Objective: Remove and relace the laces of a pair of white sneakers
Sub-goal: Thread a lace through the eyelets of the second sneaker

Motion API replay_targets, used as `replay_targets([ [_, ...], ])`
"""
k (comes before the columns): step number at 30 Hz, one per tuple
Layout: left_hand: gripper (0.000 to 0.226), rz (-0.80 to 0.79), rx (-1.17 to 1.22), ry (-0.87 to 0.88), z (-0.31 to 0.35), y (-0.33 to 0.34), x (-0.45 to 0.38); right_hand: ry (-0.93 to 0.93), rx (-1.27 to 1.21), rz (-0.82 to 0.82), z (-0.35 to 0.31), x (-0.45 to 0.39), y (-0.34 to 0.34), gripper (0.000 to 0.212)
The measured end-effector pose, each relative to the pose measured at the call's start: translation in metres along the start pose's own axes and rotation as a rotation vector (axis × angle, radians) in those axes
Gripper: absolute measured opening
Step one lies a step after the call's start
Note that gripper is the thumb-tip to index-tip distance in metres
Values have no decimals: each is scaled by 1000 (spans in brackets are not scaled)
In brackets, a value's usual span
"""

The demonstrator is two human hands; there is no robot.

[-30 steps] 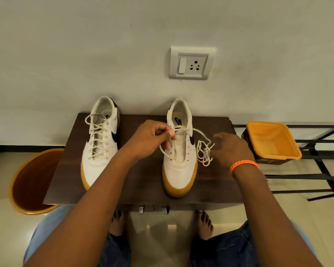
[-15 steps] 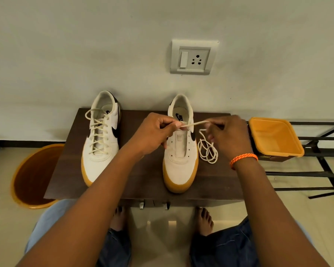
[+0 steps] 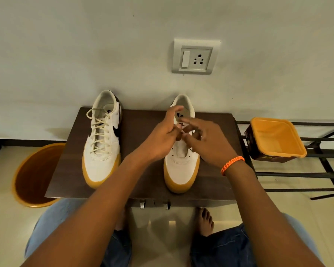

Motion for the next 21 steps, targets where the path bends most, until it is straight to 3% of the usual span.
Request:
replay_targets([
  [5,46,8,-30,-51,-4,-6,-2,38,13,113,6,0,-14,16],
  [10,49,61,-66,-69,-6,-10,-3,87,84,91,20,1,-16,16],
  [13,53,67,-46,-50,-8,-5,-4,30,169,72,15,1,-6,29],
  [21,53,35,-4,-67,-12,-7,-5,62,164,120,17,-3,-1,11],
])
Point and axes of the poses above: each hand's wrist, its own x-axis away from the middle knuckle, its own y-axis out of the palm, z = x × y, the point moved 5 cm from there along -x, towards the middle knuckle, and after that the axes turned 10 degrees about x, right-handed, at the moved point
